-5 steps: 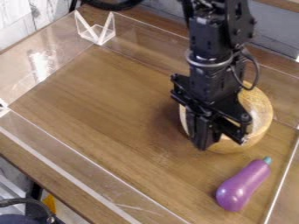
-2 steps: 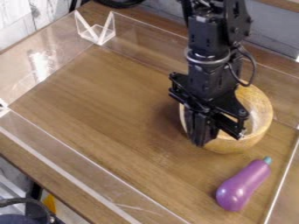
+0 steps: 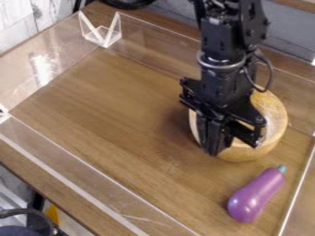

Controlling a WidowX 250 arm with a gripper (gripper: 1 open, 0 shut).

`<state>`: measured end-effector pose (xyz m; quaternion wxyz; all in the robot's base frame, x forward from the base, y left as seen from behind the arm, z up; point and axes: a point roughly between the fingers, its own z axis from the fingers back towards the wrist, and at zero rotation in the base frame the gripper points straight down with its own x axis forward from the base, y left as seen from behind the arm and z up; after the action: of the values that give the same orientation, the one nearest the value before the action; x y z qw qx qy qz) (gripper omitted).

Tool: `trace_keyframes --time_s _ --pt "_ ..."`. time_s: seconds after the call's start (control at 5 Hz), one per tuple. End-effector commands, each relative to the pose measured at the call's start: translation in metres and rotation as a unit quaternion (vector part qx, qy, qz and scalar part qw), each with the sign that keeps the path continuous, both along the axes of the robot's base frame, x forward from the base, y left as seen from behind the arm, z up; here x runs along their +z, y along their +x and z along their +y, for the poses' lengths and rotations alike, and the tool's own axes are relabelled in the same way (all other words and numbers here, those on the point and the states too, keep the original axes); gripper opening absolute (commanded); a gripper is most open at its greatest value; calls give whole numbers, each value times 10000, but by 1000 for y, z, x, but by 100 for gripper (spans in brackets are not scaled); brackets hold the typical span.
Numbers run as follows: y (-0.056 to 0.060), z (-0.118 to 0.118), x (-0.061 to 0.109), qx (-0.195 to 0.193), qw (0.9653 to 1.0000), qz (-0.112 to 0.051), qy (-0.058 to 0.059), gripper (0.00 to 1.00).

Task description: Put the purple eggplant in the brown bowl

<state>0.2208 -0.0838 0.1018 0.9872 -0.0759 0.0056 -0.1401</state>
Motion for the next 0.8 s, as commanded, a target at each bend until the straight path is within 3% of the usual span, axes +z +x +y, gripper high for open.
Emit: trace_keyframes --time_s 0.0,0.6 --pt "-1 -5 9 9 9997 -217 -68 0" --pt "-11 -23 3 -22 9994 -272 -200 0"
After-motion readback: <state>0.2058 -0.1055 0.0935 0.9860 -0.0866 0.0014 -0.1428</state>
